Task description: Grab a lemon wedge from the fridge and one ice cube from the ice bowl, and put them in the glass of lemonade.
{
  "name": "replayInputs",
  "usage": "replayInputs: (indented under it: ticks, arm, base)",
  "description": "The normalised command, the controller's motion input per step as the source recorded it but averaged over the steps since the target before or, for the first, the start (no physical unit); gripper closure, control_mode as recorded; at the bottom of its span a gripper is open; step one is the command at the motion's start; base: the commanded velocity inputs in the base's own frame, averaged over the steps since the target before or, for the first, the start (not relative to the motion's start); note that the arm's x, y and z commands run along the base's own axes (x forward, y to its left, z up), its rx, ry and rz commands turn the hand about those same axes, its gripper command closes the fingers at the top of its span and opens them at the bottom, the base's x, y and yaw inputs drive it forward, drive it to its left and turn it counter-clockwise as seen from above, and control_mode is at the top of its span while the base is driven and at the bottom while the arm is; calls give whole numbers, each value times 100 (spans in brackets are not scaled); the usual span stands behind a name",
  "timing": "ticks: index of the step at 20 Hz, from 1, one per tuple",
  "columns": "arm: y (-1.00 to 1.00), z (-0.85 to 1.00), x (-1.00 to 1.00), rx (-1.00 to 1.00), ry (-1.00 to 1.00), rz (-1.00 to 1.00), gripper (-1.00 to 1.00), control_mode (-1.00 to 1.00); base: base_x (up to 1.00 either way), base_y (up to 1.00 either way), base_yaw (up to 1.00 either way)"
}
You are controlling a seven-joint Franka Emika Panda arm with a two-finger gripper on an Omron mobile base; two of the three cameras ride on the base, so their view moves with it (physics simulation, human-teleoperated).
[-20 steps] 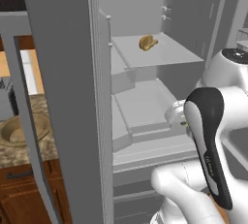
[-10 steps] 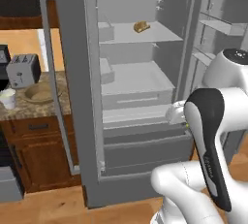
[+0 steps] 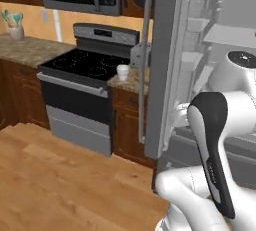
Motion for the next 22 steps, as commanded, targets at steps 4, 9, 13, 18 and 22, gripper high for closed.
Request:
replayInputs:
  ticks: [4,9,13,18,22]
  arm:
    - [0,0,0,0,0,0,100,100]
    - [0,0,0,0,0,0,100,100]
    - [0,0,0,0,0,0,100,100]
    - [0,0,0,0,0,0,100,100]
    - [0,0,0,0,0,0,100,100]
  base:
    - [15,0,65]
    - [61,24,37]
    - [-9,63,51]
    - [100,50,-1]
    - [100,78,-37]
